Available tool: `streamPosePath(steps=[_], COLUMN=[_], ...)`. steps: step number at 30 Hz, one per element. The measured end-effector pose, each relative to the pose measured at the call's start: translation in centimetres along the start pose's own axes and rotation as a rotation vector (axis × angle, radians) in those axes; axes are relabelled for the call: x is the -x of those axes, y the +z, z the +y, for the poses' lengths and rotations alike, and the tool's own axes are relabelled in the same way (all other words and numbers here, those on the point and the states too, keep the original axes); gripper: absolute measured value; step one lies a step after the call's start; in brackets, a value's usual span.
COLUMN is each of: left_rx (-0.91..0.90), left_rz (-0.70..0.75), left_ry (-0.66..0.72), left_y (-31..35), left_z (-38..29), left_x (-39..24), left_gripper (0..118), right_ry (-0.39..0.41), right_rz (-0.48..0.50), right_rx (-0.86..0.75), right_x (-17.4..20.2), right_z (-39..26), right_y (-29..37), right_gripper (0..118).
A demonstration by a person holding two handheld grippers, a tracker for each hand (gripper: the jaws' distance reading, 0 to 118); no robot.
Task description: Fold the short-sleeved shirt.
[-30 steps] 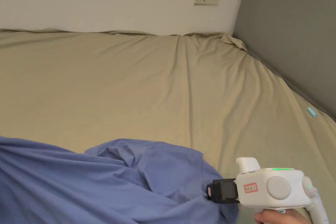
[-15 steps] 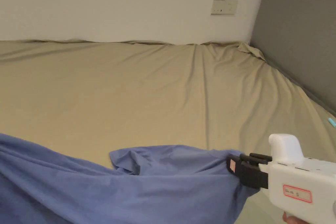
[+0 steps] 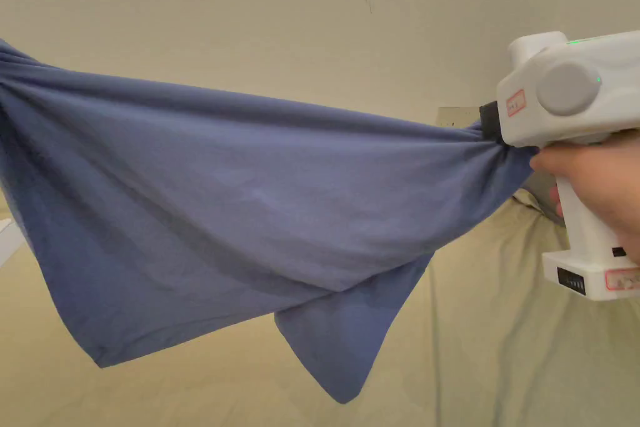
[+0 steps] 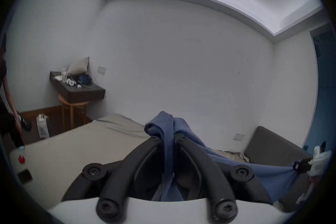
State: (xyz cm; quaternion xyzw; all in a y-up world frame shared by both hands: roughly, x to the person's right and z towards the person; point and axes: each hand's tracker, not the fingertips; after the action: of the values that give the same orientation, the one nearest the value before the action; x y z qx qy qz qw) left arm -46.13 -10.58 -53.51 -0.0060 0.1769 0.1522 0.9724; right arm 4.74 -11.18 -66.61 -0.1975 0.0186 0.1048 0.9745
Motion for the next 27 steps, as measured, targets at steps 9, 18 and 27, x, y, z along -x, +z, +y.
streamPosePath(steps=[9,18,27], left_rx=[0.007,0.192,0.543], left_rz=[0.132,0.138,0.094], left_ry=[-0.32,-0.294,-0.348], left_y=[-5.8,-9.9,-8.5], left_z=[3.6,-2.7,-22.4], left_x=[-5.1,-3.1,3.7], left_gripper=[7,7,7], right_ry=[-0.091,-0.107,-0.079], right_rz=[-0.062,0.054,0.213], right_rx=[0.093,0.126,0.279], right_x=[0.3,1.6,4.1], right_z=[10.4,4.5,-18.4], right_y=[-3.1,-8.2,-14.3], right_gripper=[17,17,17])
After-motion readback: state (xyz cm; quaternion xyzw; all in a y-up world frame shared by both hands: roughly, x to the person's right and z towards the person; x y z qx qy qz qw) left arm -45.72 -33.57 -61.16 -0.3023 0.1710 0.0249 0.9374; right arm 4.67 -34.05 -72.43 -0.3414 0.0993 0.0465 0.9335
